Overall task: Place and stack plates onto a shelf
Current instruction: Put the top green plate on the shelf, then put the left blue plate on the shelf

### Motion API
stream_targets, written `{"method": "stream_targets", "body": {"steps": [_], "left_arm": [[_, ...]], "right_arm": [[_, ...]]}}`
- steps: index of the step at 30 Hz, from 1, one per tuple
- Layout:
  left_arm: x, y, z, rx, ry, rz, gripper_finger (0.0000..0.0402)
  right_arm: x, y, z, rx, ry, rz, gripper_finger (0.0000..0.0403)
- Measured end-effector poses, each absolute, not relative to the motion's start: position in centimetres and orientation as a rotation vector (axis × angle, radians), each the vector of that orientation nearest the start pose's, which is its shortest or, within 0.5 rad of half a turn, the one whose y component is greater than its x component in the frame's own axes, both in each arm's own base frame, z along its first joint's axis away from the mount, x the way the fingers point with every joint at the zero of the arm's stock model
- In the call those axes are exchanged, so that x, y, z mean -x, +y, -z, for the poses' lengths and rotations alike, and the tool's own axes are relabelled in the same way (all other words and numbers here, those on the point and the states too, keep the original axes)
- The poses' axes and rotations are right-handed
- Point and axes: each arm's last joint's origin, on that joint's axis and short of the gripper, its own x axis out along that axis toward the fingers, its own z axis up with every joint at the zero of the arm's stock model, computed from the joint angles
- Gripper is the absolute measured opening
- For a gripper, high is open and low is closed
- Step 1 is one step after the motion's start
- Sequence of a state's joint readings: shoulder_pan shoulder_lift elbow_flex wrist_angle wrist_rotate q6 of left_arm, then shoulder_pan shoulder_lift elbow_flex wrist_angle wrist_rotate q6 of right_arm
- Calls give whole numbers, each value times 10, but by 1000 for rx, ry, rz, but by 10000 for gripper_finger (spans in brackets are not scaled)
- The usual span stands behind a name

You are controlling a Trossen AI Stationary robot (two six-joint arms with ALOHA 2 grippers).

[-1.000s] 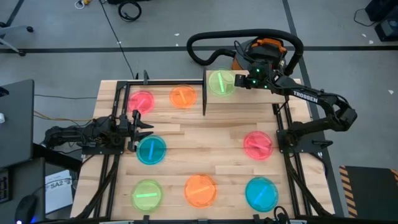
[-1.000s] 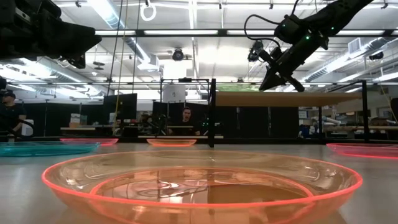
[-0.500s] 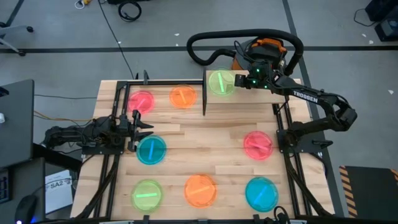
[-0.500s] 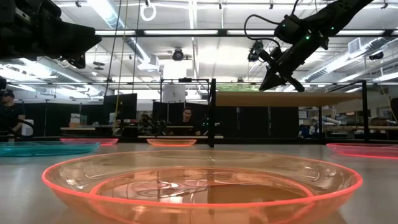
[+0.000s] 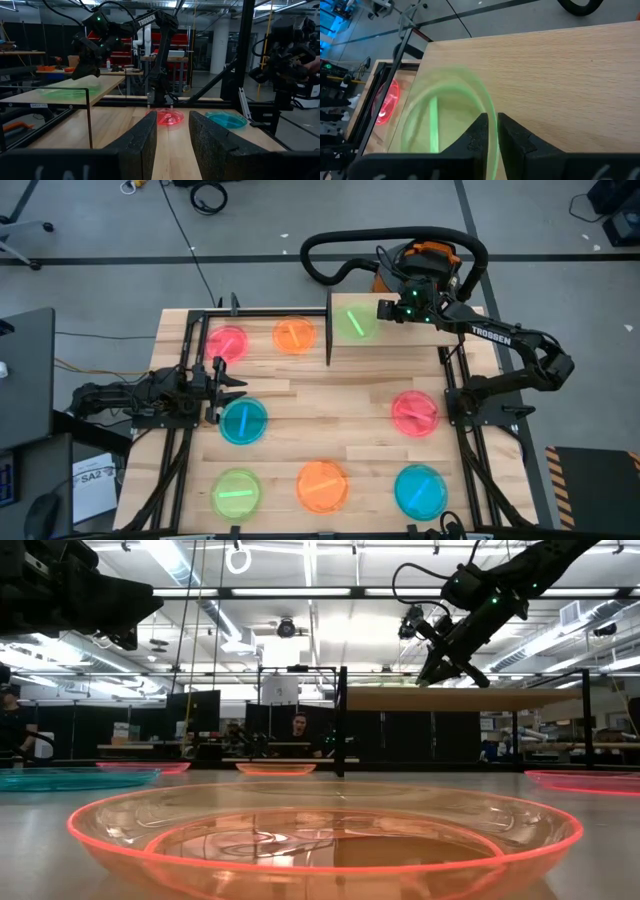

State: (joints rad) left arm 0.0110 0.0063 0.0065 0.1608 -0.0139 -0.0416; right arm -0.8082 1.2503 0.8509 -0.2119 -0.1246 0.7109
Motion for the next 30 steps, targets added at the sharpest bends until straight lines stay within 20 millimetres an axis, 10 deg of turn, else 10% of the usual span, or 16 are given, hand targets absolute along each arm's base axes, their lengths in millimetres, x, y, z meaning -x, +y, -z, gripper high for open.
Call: {"method": "stream_targets", "body": {"steps": [30], "left_arm": [[-96, 1, -181, 42, -162, -21, 121]], "right_arm": [[-186, -189, -259, -919, 308, 838, 169]]}}
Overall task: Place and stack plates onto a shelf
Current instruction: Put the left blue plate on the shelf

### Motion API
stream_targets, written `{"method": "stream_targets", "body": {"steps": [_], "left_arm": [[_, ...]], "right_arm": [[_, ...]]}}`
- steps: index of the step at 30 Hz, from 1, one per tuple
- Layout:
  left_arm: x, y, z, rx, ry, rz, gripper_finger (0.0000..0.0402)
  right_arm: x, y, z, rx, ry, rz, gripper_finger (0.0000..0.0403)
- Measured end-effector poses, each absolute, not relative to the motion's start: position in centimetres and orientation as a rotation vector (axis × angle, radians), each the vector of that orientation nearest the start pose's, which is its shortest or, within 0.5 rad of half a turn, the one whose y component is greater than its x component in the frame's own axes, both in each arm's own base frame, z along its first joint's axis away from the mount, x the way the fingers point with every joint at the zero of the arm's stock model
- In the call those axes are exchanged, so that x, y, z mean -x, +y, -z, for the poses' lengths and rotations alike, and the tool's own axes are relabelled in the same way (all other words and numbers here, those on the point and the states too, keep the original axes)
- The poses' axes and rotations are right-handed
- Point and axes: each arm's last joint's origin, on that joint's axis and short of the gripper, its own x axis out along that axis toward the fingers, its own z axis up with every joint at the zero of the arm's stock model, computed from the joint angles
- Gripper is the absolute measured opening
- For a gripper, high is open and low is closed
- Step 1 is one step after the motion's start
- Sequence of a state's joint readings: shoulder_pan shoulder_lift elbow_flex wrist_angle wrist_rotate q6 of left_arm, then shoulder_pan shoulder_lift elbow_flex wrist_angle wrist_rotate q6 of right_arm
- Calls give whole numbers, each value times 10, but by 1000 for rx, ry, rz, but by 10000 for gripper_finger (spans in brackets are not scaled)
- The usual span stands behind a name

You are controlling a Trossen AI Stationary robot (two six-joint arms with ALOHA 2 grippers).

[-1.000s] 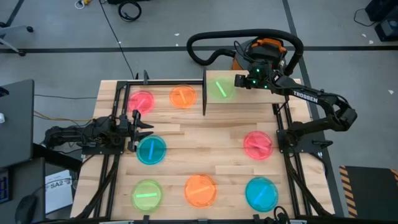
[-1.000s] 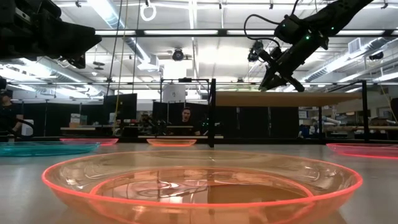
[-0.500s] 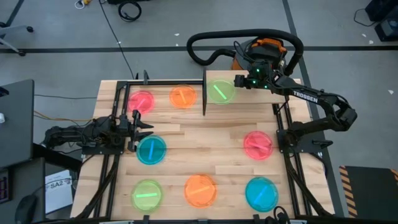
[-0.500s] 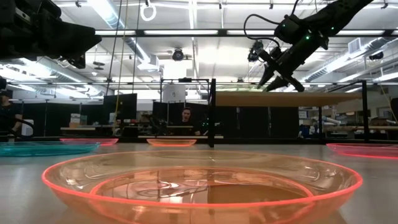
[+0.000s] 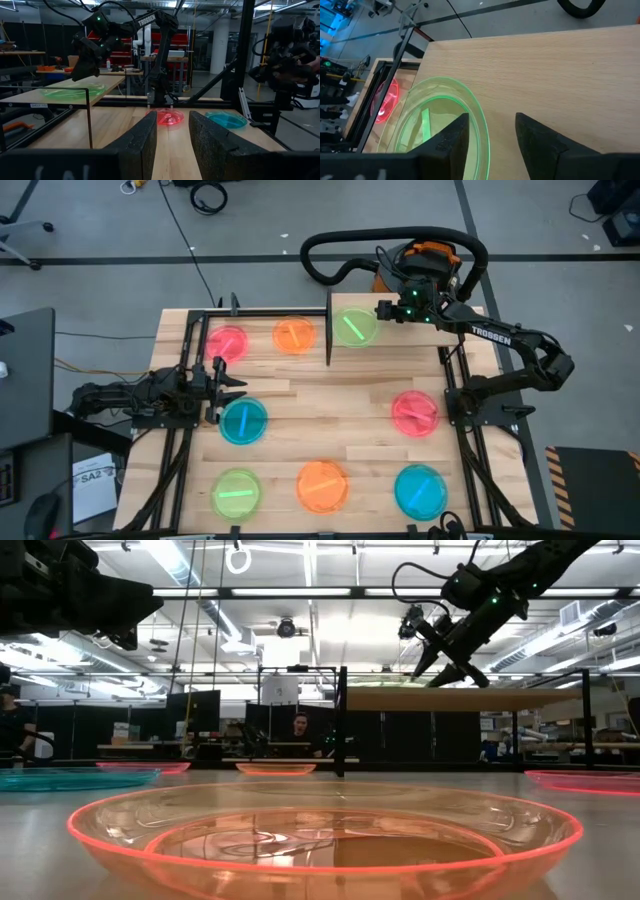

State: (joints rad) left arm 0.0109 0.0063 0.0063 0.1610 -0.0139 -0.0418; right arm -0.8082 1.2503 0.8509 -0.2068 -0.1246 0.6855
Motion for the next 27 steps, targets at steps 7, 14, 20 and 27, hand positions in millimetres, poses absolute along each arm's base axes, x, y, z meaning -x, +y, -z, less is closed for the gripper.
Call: {"method": "stream_targets", "body": {"steps": [7, 14, 20, 27], "left_arm": [[-96, 1, -181, 42, -162, -21, 121], [-96, 1, -182, 42, -177, -21, 121], [-95, 2, -186, 45, -216, -23, 121], [-95, 4, -190, 162, -247, -106, 121]], "right_arm": [[-187, -190, -261, -877, 299, 824, 172], [-189, -192, -266, -853, 244, 803, 172], [-194, -192, -275, -851, 184, 648, 172], [-199, -191, -288, -808, 99, 436, 172]]}}
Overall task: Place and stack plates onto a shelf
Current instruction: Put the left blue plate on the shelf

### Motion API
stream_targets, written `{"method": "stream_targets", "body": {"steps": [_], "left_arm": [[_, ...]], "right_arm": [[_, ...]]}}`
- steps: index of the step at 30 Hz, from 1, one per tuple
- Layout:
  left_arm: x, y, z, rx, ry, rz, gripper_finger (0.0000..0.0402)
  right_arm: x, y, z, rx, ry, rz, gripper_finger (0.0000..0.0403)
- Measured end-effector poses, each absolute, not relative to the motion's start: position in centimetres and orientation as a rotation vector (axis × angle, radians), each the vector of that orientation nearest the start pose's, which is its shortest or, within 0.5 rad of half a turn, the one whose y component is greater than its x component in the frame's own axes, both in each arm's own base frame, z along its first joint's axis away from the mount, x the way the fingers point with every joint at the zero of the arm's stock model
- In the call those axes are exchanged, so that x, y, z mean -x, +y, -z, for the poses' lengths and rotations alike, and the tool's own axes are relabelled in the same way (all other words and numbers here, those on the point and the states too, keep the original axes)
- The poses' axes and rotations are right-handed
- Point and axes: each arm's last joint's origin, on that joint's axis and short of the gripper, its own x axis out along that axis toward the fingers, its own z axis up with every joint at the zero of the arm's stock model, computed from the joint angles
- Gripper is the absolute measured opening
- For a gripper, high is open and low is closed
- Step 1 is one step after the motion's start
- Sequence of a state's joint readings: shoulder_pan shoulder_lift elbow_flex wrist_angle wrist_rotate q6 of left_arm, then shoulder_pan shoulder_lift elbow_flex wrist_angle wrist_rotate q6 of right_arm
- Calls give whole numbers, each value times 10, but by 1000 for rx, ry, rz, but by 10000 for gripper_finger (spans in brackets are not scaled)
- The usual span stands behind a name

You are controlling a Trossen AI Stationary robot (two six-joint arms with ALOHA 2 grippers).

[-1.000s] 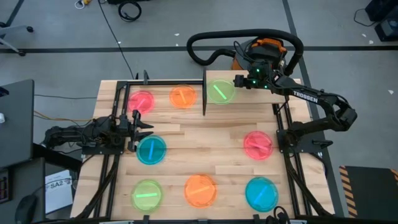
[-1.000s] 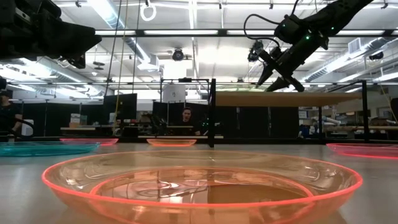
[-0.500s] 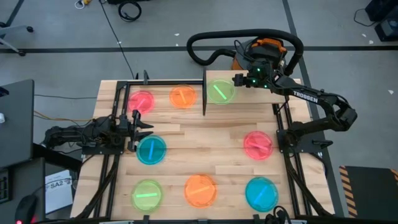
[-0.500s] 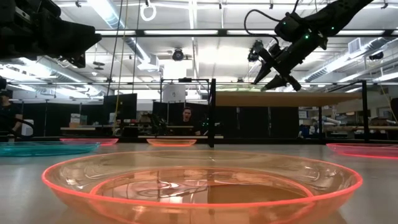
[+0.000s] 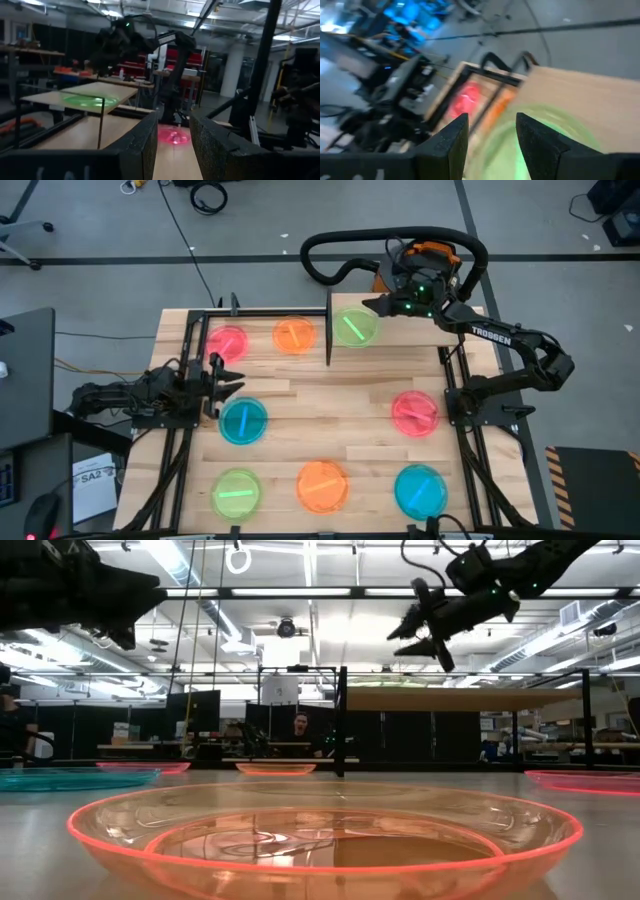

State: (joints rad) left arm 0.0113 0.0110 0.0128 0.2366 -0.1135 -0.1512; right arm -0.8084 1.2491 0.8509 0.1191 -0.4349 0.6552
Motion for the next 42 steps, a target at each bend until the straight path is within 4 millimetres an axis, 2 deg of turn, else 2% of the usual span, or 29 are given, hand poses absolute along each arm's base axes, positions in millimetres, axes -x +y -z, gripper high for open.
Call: {"method": "stream_targets", "body": {"steps": [5, 9, 15, 22, 27, 34, 42], "left_arm": [[-95, 5, -207, 184, -250, -109, 121], [-101, 5, -217, 183, -149, -137, 121], [-114, 6, -228, 212, 106, -180, 121], [-125, 6, -235, 185, 456, -222, 121], [-128, 6, -233, 166, 669, -249, 121], [-132, 11, -219, 249, 815, -340, 121], [-133, 18, -202, 329, 1002, -414, 121]], "right_arm": [[-205, -188, -298, -745, 34, 349, 172], [-212, -181, -302, -714, 20, 299, 172], [-227, -162, -302, -687, 49, 213, 172], [-247, -130, -305, -655, 71, 74, 172], [-259, -104, -306, -642, 90, -29, 171], [-271, -69, -306, -628, 121, -116, 171], [-276, -43, -306, -590, 144, -210, 171]]}}
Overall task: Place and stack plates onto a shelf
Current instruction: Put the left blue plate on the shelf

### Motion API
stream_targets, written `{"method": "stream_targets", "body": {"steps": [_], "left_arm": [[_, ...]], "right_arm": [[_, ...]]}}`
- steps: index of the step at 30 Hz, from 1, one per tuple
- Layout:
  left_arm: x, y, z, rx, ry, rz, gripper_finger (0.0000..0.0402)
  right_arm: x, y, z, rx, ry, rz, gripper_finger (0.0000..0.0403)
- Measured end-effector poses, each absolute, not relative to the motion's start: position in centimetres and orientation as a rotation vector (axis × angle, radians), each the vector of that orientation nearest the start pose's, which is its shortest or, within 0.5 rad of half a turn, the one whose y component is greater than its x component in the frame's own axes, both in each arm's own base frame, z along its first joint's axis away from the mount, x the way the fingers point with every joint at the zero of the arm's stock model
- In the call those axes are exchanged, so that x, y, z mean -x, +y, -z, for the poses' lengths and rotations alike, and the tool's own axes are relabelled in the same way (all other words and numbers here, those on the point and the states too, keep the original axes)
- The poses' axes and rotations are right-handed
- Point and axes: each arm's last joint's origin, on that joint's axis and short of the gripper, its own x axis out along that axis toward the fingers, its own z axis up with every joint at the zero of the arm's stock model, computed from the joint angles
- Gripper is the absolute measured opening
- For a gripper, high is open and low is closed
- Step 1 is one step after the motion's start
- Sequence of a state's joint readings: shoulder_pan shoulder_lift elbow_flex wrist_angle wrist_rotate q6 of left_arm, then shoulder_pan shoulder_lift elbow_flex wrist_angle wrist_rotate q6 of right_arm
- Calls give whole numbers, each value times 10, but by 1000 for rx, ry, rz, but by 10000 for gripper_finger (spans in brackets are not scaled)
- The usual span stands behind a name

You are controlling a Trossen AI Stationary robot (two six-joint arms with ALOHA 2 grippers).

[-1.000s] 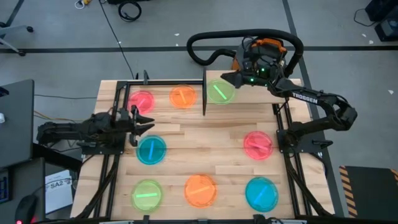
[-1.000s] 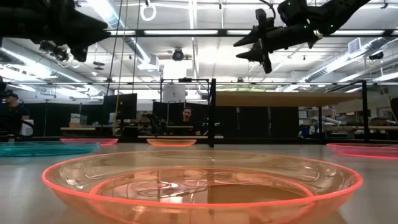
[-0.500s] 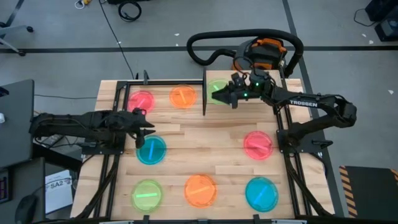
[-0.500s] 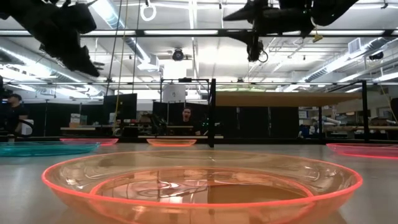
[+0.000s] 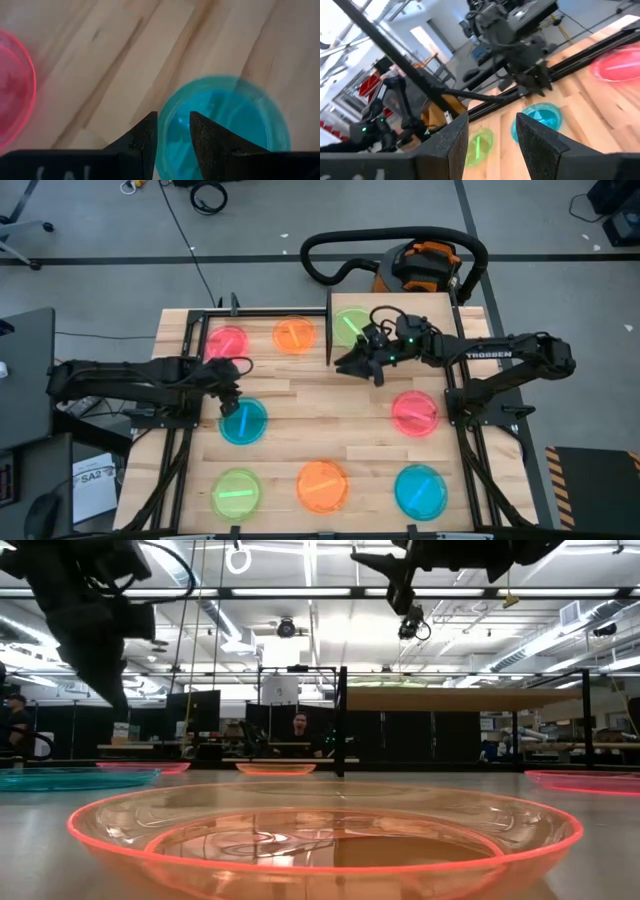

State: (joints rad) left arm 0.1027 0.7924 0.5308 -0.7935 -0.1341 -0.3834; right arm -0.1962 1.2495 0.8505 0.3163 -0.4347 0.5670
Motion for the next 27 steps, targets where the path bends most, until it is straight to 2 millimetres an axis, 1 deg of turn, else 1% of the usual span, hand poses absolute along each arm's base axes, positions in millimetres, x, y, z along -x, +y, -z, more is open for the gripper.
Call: {"method": "stream_targets", "body": {"steps": [5, 10, 14, 18, 27], "left_arm": [[-139, 22, -194, 382, 1080, -396, 121], [-143, 27, -186, 415, 1149, -417, 121], [-146, 32, -179, 440, 1201, -433, 121], [-148, 38, -172, 463, 1255, -410, 121], [-151, 50, -161, 546, 1316, -395, 121]], "right_arm": [[-278, -33, -306, -565, 152, -238, 171], [-279, -29, -306, -558, 152, -232, 171], [-279, -27, -306, -558, 153, -234, 171], [-279, -27, -306, -558, 153, -235, 171], [-279, -27, -306, -558, 153, -235, 171]]}}
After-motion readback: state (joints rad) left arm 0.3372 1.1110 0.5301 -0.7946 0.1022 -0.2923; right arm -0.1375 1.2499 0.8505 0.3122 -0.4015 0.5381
